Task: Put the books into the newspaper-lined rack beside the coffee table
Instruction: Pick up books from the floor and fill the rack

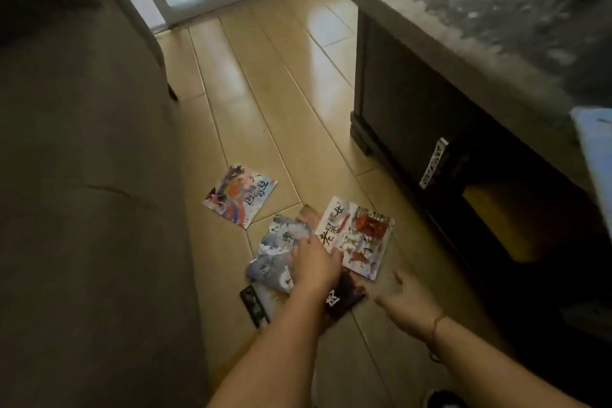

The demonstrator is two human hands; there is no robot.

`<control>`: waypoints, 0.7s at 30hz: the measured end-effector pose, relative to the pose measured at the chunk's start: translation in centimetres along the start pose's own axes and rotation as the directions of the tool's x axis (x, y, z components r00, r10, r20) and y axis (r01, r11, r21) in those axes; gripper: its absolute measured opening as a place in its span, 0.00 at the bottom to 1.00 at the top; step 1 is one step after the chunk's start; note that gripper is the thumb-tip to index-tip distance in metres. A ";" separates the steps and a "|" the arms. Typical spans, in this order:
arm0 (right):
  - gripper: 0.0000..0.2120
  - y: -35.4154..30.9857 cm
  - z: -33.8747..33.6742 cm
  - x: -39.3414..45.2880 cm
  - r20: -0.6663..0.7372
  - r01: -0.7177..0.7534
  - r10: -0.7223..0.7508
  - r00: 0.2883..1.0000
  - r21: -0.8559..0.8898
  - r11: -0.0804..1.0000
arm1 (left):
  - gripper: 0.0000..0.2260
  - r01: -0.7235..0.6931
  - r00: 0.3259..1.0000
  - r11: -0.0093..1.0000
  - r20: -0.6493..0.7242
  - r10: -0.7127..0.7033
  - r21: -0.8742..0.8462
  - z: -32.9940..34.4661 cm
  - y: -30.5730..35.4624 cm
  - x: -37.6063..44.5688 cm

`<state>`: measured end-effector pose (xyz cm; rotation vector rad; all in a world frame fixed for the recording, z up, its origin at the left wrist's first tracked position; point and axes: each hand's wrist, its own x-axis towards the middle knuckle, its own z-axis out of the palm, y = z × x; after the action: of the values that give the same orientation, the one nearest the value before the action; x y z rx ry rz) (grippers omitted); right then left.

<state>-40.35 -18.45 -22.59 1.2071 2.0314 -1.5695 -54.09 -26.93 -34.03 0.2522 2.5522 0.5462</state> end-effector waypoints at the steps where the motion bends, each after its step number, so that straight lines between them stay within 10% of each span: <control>1: 0.14 0.7 -0.4 0.3 -0.001 -0.026 0.026 1.000 0.010 1.000 | 0.29 0.033 0.999 0.999 -0.010 -0.033 0.018 1.0 -0.3 0.7; 12: 0.34 8.3 -0.3 4.2 -0.022 -0.292 0.293 0.956 0.060 0.955 | 0.40 0.177 0.981 0.964 -0.120 -0.155 0.201 6.0 -0.6 4.8; 16: 0.33 8.3 0.0 4.0 -0.061 -0.241 0.245 0.968 0.066 0.968 | 0.20 0.184 0.961 0.922 -0.137 -0.242 -0.340 4.7 -0.6 3.9; 21: 0.33 7.5 -1.4 3.3 -0.184 -0.136 0.139 0.973 0.026 0.990 | 0.08 0.046 0.939 0.548 -0.150 -0.309 -0.835 0.8 -1.1 -2.9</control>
<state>-36.28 -15.43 -29.24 1.5153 1.9999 -1.4557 -51.24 -28.43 -33.83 -0.4678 2.2045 1.7158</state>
